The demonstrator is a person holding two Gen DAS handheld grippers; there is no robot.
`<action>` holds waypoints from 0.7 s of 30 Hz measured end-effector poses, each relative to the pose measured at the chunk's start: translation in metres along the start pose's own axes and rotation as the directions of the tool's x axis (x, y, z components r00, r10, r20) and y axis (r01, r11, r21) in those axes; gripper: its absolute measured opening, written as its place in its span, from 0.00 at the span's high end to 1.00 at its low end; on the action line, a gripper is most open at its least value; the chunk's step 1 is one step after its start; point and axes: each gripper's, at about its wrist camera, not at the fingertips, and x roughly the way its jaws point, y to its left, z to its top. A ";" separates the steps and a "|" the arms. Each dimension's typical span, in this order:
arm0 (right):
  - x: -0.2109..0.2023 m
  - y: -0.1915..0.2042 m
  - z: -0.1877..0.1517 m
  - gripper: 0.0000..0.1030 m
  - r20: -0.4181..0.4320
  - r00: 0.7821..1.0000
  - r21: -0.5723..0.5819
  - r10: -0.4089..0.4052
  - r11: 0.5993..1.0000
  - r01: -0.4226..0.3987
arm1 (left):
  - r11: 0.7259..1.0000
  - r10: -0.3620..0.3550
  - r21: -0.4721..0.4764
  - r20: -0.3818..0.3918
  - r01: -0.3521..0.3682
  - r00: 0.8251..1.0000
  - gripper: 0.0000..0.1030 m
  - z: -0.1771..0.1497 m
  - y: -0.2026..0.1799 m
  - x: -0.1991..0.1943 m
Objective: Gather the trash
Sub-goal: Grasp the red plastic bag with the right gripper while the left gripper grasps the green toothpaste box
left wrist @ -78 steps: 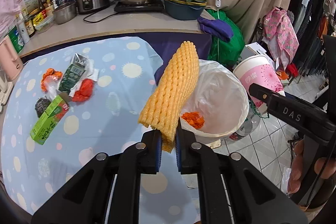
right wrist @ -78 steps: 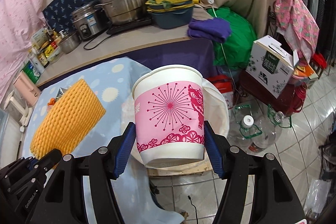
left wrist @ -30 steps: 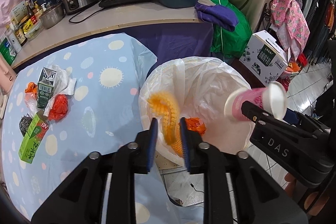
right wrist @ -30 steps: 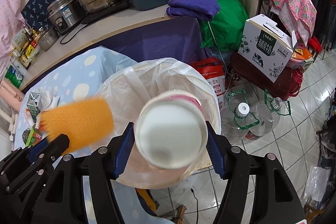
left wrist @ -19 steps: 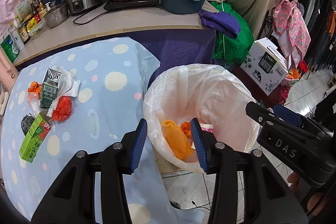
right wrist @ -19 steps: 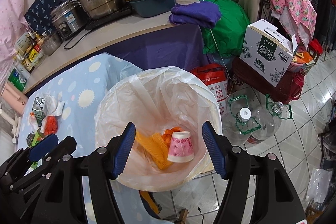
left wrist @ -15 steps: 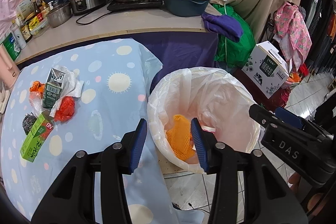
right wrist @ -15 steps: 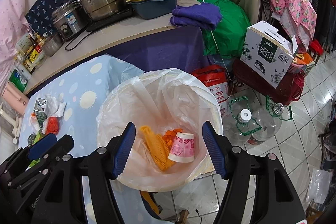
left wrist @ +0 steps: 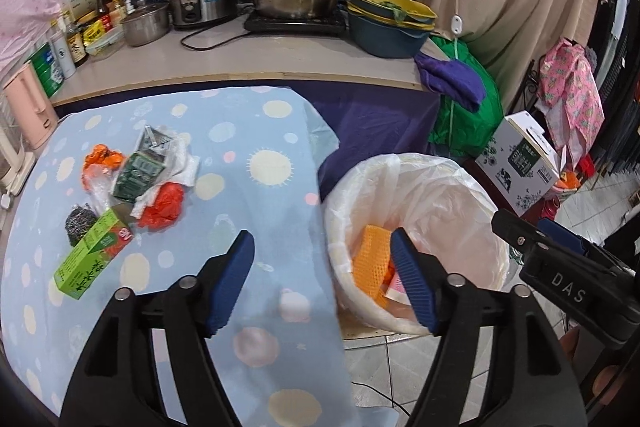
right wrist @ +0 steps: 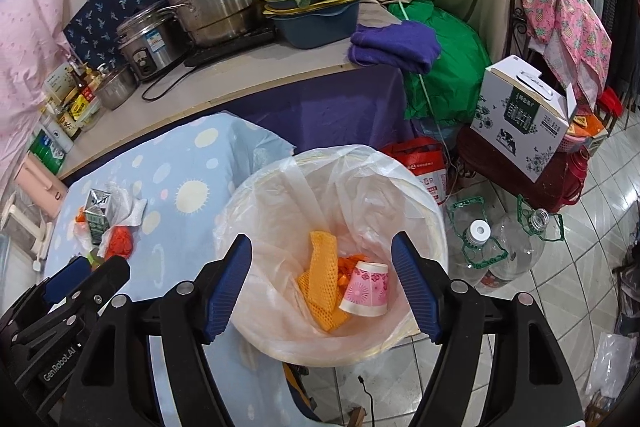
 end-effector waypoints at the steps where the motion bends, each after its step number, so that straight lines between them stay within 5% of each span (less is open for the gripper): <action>1: 0.001 0.006 -0.001 0.32 0.000 1.000 -0.009 0.007 1.000 -0.007 | 1.000 0.009 -0.013 0.003 -0.009 1.000 0.28 -0.001 0.008 -0.002; 5: 0.004 0.035 -0.005 0.30 -0.009 0.999 -0.048 0.041 0.998 -0.042 | 0.996 0.056 -0.071 0.019 -0.055 0.998 0.16 -0.004 0.042 -0.010; 21: 0.044 0.188 -0.034 0.29 -0.086 0.973 -0.227 0.213 0.947 -0.228 | 0.923 0.272 -0.267 -0.052 -0.276 0.961 0.11 -0.053 0.221 -0.015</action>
